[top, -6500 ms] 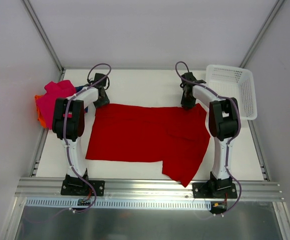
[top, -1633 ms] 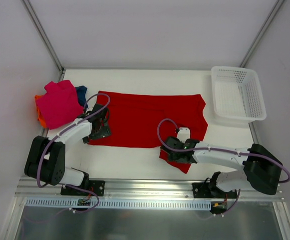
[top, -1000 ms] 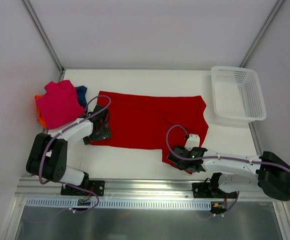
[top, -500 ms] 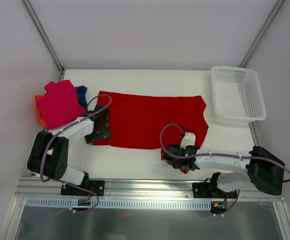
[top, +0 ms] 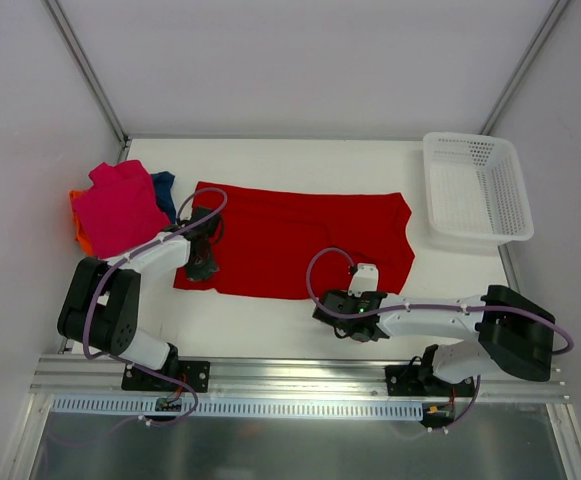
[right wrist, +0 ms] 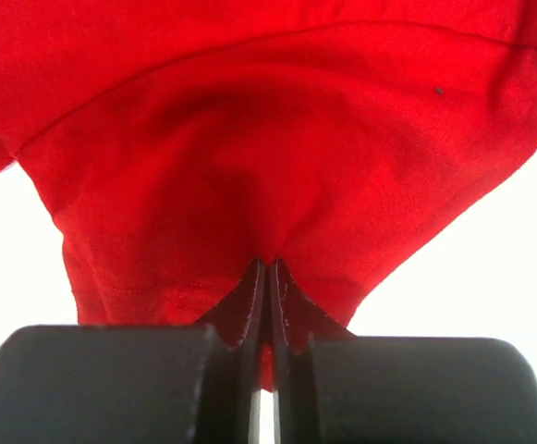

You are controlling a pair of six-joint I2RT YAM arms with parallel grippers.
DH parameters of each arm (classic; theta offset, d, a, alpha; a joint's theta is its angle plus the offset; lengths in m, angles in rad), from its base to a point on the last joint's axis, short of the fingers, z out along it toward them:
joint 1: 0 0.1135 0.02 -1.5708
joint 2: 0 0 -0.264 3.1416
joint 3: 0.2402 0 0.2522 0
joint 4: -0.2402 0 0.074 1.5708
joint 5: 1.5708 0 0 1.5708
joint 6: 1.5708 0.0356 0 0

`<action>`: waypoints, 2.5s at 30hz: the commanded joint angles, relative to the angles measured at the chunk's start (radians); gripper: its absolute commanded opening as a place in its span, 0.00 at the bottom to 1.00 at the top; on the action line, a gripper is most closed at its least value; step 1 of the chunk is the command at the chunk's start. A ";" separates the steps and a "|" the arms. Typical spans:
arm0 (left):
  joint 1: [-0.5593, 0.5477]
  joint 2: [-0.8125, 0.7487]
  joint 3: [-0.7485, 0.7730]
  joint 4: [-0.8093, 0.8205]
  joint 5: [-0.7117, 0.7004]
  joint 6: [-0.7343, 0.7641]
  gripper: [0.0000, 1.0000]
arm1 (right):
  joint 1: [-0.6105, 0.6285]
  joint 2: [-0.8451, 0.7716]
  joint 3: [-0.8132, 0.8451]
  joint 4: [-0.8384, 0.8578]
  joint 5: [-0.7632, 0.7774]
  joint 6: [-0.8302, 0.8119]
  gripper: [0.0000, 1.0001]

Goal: Fold and stack the t-shirts
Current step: Fold the tshirt

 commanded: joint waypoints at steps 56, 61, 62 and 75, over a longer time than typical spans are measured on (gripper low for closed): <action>0.039 0.112 0.053 -0.188 -0.066 -0.049 0.61 | 0.068 -0.090 0.046 -0.231 0.005 0.011 0.00; 0.039 0.109 0.050 -0.190 -0.064 -0.049 0.07 | 0.068 -0.100 0.040 -0.237 0.006 0.016 0.01; 0.037 0.109 0.048 -0.188 -0.064 -0.049 0.04 | 0.068 -0.098 0.040 -0.238 0.006 0.016 0.00; 0.014 -0.050 0.048 -0.193 -0.060 -0.047 0.00 | 0.069 -0.075 0.075 -0.276 0.034 0.028 0.00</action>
